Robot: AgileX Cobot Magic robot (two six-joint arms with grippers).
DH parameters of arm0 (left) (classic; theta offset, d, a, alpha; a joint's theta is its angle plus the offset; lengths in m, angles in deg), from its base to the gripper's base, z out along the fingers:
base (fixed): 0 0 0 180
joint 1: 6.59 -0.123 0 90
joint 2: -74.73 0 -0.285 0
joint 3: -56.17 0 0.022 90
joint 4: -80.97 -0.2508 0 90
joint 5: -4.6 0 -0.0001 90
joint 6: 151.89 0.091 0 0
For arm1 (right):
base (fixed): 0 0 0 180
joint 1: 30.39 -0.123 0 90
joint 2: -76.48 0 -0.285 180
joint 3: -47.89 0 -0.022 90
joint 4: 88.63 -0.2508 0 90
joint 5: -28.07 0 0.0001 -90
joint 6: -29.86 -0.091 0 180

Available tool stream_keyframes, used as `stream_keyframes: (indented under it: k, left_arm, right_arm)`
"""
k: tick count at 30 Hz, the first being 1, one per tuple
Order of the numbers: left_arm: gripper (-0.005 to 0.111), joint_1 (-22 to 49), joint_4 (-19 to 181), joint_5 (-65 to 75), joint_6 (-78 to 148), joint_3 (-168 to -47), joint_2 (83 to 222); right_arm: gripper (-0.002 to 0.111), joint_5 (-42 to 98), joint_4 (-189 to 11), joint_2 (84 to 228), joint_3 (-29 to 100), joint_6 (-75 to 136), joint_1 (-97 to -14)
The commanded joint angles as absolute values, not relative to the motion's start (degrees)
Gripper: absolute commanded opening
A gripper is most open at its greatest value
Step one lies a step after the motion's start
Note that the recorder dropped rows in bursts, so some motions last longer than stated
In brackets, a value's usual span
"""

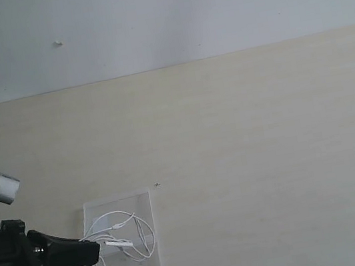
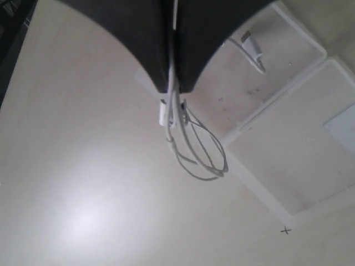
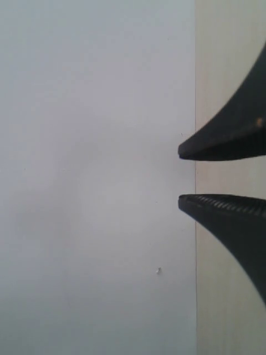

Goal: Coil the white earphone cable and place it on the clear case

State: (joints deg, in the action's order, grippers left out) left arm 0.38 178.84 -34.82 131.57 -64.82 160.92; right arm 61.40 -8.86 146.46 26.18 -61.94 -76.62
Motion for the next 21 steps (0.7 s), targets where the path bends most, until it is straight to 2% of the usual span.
stream_keyframes:
  k: [1,21]
  left_arm:
    - [0.0,0.8,179.0,-35.2,131.3,-64.8,161.2]
    - [0.0,0.8,174.9,-33.1,126.4,-66.7,166.2]
  right_arm:
    - [0.022,61.8,-8.6,146.3,26.4,-61.7,-76.3]
    - [0.022,61.8,-8.8,146.3,26.4,-62.0,-76.3]
